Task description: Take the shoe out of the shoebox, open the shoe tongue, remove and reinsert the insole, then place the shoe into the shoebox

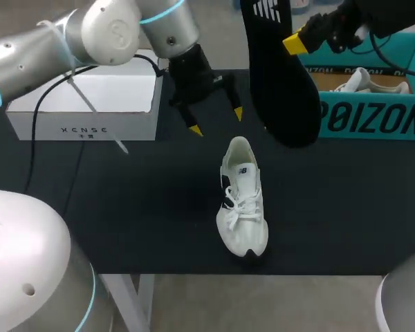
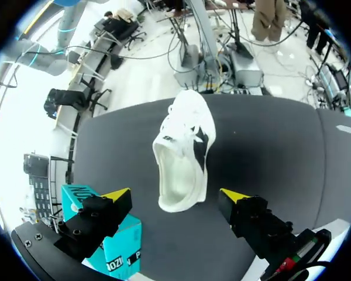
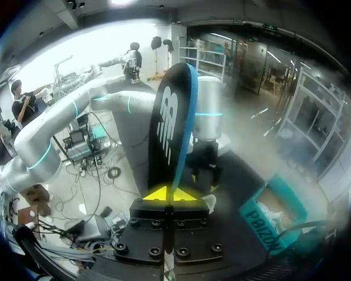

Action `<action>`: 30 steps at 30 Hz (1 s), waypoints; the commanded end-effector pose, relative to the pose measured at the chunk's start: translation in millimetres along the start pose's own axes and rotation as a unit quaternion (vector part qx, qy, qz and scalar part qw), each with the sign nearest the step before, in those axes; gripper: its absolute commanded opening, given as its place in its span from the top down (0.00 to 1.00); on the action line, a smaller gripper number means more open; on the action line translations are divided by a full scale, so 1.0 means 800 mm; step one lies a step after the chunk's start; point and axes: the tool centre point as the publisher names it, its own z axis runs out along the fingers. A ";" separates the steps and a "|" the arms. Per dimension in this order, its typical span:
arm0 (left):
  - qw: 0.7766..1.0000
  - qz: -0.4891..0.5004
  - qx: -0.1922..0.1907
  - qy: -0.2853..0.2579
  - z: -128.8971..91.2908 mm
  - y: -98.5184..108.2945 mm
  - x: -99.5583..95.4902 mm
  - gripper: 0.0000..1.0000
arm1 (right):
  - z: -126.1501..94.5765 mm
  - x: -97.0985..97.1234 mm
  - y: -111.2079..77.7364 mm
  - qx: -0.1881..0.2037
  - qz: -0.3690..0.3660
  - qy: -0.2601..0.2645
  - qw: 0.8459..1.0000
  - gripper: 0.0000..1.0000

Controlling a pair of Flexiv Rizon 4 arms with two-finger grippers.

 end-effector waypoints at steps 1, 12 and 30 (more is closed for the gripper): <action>0.865 -0.023 0.108 -0.489 0.001 -0.004 0.026 0.00 | 0.002 0.000 0.004 0.003 0.001 0.000 1.000 1.00; 0.835 0.008 0.118 -0.538 -0.008 -0.005 -0.009 0.00 | 0.002 0.000 0.004 0.003 0.001 0.000 1.000 1.00; 0.854 0.021 0.075 -0.515 -0.015 0.008 -0.065 0.00 | 0.002 0.000 0.004 0.003 0.001 0.000 1.000 1.00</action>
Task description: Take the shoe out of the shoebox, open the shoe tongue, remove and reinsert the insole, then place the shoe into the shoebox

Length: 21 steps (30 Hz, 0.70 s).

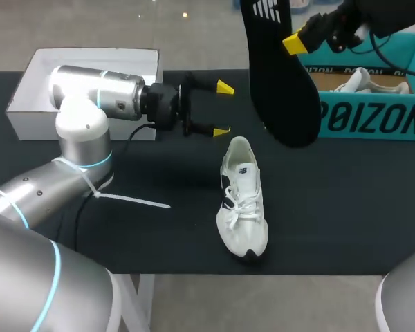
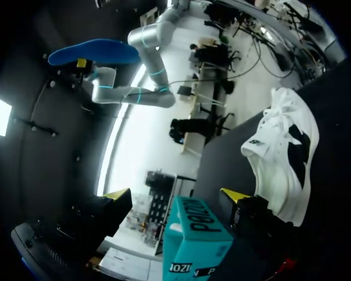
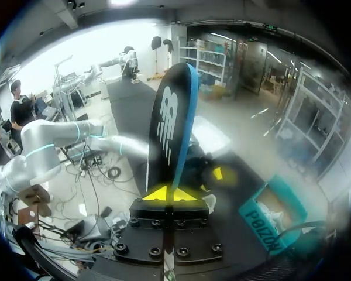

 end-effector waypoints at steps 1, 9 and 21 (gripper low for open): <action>1.000 0.005 -0.015 -0.008 0.012 -0.003 -0.005 0.00 | 0.002 0.000 0.004 0.003 0.001 0.000 1.000 1.00; 0.999 0.026 -0.043 0.002 0.026 -0.007 -0.017 0.00 | 0.002 0.000 0.004 0.003 0.001 0.000 1.000 1.00; 0.998 0.041 -0.044 0.008 0.048 -0.043 -0.022 0.00 | 0.002 0.000 0.004 0.003 0.001 0.000 1.000 1.00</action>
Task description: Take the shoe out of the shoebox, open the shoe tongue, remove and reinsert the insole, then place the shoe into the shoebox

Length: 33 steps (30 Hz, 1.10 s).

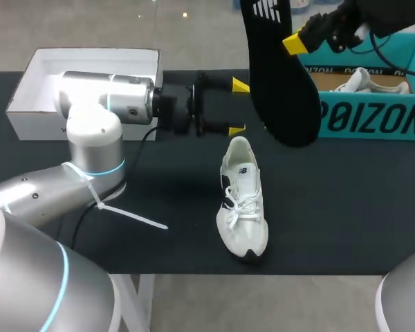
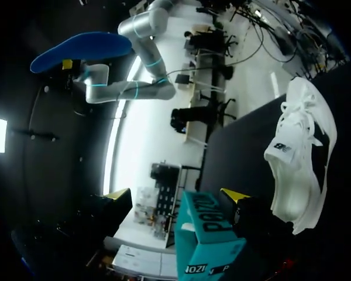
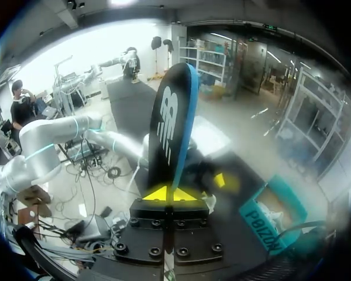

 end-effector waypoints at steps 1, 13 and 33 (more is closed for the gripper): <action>1.000 0.002 -0.006 0.009 0.009 -0.015 -0.001 0.00 | 0.002 0.000 0.004 0.003 0.001 0.000 1.000 1.00; 1.000 0.003 -0.008 0.006 0.011 -0.019 -0.003 0.00 | 0.002 0.000 0.004 0.003 0.001 0.000 1.000 1.00; 1.000 0.003 -0.008 0.006 0.011 -0.019 -0.003 0.00 | 0.002 0.000 0.004 0.003 0.001 0.000 1.000 1.00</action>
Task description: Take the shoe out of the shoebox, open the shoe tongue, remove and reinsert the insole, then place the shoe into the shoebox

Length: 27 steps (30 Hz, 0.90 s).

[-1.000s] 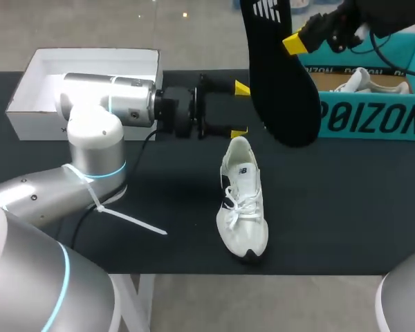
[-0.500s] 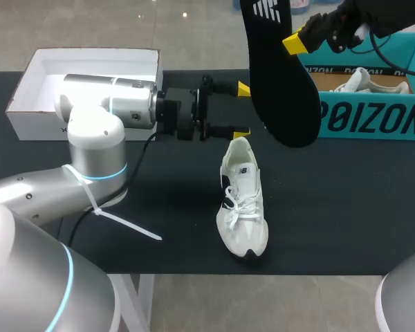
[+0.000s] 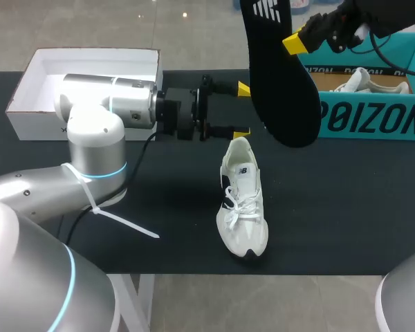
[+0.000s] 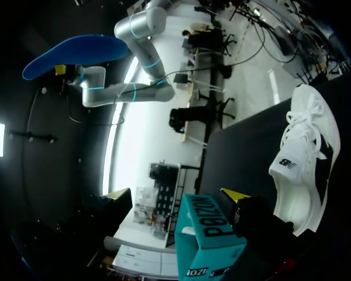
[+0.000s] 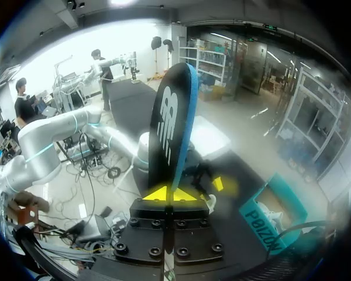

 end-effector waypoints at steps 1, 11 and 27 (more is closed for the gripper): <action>1.000 0.001 -0.001 0.000 0.002 0.000 0.001 0.00 | 0.002 -0.001 0.004 0.003 0.001 0.000 1.000 1.00; 1.000 0.001 -0.001 0.000 0.002 0.000 0.001 0.00 | 0.007 -0.071 -0.069 -0.039 0.161 0.103 0.981 1.00; 1.000 0.001 -0.001 0.000 0.002 0.000 0.001 0.00 | 0.101 -0.132 -0.169 -0.058 0.359 0.255 0.896 1.00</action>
